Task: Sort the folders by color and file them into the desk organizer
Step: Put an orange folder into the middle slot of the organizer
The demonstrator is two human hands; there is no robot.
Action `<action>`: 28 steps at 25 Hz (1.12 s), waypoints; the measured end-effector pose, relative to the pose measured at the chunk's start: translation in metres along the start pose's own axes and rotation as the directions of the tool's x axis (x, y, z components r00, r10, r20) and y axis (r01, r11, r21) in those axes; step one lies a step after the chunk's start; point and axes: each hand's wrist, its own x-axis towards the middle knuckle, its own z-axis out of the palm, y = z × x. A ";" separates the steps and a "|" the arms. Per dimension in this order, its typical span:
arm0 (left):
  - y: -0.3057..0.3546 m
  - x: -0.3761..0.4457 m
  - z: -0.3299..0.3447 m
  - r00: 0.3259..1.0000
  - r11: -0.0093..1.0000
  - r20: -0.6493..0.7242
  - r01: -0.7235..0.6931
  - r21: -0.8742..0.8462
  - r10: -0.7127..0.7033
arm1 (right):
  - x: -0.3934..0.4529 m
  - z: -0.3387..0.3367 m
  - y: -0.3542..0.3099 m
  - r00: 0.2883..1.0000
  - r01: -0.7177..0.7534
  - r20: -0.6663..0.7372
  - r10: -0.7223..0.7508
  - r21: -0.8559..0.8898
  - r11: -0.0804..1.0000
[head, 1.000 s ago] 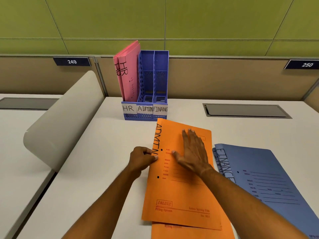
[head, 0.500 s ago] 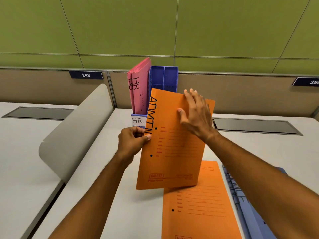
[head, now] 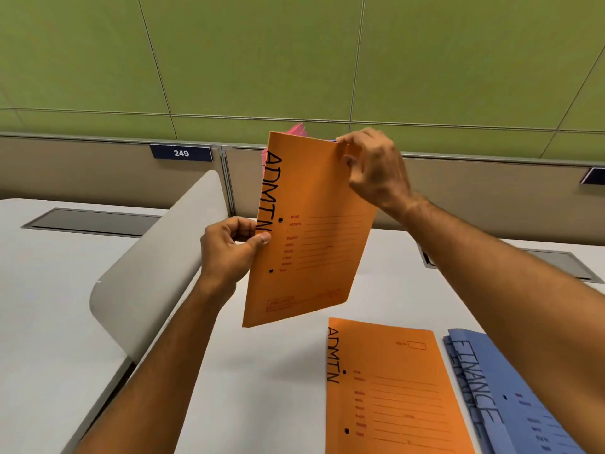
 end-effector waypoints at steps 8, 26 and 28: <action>-0.006 0.029 -0.002 0.940 0.937 -0.184 -0.239 0.254 0.289 | 0.060 0.013 -0.011 0.987 0.082 -0.137 -0.083 -0.013 0.997; -0.026 0.134 0.076 0.926 0.938 -0.210 -0.269 0.218 0.314 | 0.161 0.059 0.032 0.981 0.151 -0.094 -0.168 -0.168 0.974; -0.030 0.144 0.084 0.924 0.933 -0.200 -0.279 0.228 0.326 | 0.169 0.065 0.038 0.982 0.157 -0.078 -0.173 -0.176 0.972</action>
